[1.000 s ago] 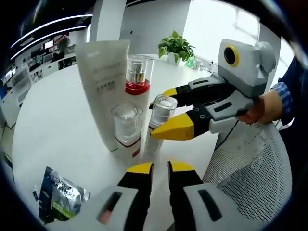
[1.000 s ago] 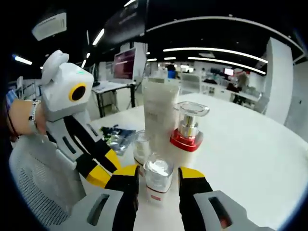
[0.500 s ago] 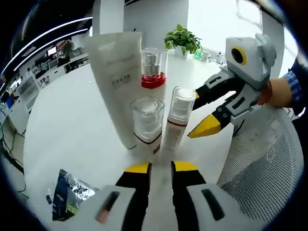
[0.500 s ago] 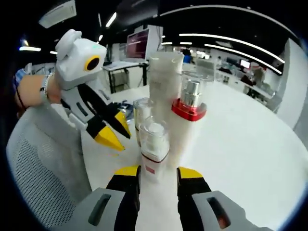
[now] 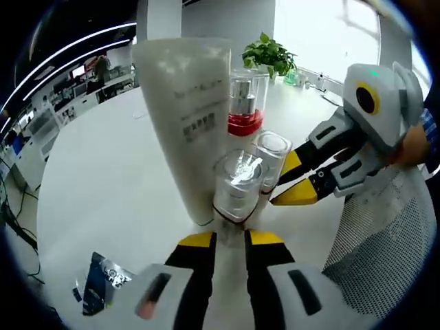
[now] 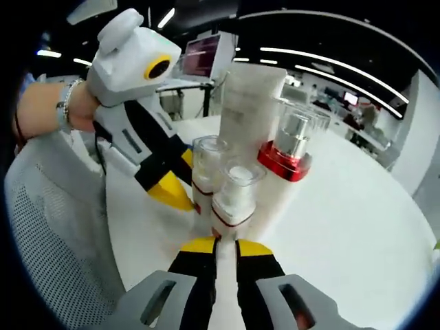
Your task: Arrange the skincare products in the storage area until every visible bottle or jar stands upright without overlapping.
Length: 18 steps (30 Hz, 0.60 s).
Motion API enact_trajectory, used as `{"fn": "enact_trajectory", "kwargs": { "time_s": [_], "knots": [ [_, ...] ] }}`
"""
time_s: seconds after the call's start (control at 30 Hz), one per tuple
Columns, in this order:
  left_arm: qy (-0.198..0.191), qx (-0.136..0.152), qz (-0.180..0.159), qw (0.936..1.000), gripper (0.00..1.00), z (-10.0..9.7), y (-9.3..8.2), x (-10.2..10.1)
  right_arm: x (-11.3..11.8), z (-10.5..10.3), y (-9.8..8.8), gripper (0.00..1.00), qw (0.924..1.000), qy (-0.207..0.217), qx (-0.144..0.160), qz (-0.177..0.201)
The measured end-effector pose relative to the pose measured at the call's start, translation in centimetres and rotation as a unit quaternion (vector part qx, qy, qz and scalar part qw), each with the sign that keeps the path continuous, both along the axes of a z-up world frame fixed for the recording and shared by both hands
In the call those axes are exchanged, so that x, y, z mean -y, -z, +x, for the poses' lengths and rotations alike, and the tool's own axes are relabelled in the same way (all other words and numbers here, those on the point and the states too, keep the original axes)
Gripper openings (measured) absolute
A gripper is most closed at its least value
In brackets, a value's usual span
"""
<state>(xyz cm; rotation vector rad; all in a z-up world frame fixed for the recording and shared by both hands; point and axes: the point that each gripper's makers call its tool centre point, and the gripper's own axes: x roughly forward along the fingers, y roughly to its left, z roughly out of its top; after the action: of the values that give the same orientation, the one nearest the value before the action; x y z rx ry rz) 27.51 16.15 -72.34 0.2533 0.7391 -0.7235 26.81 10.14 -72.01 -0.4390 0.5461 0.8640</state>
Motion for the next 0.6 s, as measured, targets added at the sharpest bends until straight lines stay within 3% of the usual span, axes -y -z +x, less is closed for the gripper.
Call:
{"fn": "enact_trajectory", "kwargs": {
  "time_s": [0.6],
  "knots": [
    [-0.006,0.004,-0.007,0.9999,0.22,0.23,0.68,0.64,-0.01,0.08,-0.04,0.03,0.9999,-0.009,0.011,-0.007]
  ]
}}
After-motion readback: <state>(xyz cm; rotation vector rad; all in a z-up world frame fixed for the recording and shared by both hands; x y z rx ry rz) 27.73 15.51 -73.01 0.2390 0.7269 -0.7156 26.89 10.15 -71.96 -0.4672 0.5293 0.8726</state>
